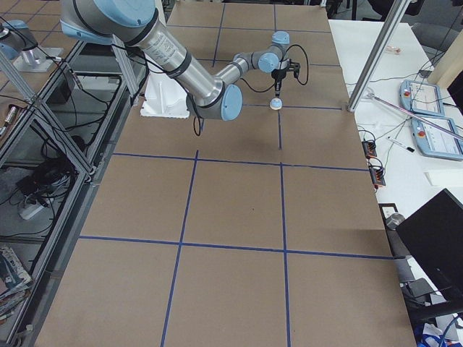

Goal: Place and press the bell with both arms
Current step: 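Press down on the bell's button with the right gripper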

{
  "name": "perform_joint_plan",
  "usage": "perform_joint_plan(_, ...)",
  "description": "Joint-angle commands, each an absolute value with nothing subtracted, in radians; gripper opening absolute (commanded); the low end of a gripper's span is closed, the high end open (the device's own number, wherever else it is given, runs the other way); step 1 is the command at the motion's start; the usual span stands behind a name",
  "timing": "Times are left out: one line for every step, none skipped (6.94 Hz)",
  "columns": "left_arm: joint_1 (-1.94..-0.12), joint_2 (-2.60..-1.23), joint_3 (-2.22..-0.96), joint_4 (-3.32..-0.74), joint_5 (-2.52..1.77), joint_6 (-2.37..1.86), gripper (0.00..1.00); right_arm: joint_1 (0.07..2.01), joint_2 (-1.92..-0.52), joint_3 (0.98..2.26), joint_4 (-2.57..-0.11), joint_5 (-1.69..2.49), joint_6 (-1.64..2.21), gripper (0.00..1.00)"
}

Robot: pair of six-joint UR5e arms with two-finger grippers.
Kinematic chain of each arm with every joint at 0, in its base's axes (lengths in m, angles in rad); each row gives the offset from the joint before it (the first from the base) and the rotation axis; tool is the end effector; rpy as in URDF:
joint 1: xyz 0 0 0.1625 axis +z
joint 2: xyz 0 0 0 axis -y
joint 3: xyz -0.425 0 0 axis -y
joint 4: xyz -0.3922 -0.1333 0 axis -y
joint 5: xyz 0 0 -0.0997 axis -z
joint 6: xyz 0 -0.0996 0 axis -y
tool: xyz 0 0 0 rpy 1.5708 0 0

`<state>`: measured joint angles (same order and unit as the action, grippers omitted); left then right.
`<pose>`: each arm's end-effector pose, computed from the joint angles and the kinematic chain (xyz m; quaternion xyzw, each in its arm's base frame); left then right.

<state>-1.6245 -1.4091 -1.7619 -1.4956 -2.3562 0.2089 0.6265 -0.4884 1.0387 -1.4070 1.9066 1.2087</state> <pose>-0.0853 -0.4160 0.6453 0.0291 0.3821 0.0629 0.9215 -0.6269 -0.5777 0.1626 0.0256 -0.3776 0.0639 0.9234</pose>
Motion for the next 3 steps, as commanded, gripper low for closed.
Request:
perform_joint_plan(-1.624, -1.410, -1.763, -1.496, -2.356, 0.210, 1.00, 0.615, -0.492, 1.022, -1.408, 1.881, 1.201, 0.00)
perform_joint_plan(-1.624, -1.408, -1.761, -1.496, -2.356, 0.210, 1.00, 0.612, -0.503, 1.022, -1.408, 1.881, 1.200, 0.00)
perform_joint_plan(-1.624, -1.408, -1.759, -1.496, -2.356, 0.210, 1.00, 0.612, -0.496, 1.025, -1.410, 1.881, 1.197, 0.00)
